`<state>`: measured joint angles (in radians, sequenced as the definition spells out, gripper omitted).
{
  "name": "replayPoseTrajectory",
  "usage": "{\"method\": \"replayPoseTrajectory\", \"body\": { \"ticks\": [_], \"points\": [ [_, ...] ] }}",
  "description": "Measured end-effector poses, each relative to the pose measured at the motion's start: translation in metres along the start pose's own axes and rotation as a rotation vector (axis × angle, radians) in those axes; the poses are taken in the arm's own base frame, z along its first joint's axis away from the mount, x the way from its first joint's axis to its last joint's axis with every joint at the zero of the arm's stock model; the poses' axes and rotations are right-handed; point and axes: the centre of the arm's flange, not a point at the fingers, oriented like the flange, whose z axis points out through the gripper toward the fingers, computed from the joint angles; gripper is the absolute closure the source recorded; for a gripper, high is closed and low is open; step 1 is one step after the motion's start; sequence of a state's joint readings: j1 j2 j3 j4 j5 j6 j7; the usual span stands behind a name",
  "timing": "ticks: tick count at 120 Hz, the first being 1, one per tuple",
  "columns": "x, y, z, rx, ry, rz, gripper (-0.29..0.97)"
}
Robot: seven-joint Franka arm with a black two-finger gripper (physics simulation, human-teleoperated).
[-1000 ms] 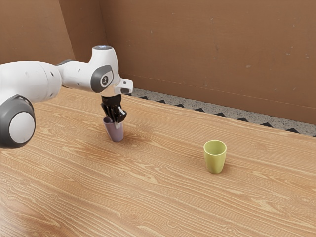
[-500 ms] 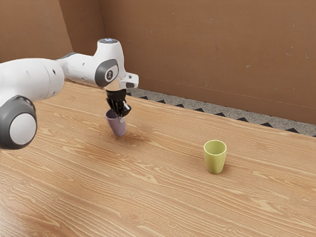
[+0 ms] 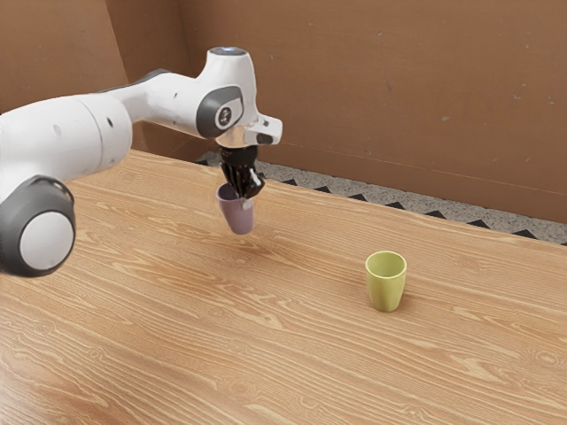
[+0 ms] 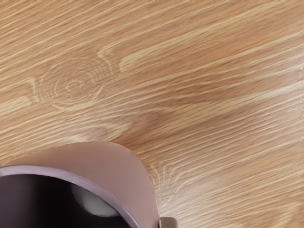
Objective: Place the left cup onto the right cup
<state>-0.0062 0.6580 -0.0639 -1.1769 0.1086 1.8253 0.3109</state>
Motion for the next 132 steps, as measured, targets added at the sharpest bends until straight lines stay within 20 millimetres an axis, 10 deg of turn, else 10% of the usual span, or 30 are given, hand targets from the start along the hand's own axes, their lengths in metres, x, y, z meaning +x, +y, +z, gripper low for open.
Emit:
{"method": "replayPoseTrajectory", "body": {
  "ticks": [132],
  "points": [
    [0.046, 0.181, -0.081, 0.033, 0.031, 0.271, 0.79]
  ]
}}
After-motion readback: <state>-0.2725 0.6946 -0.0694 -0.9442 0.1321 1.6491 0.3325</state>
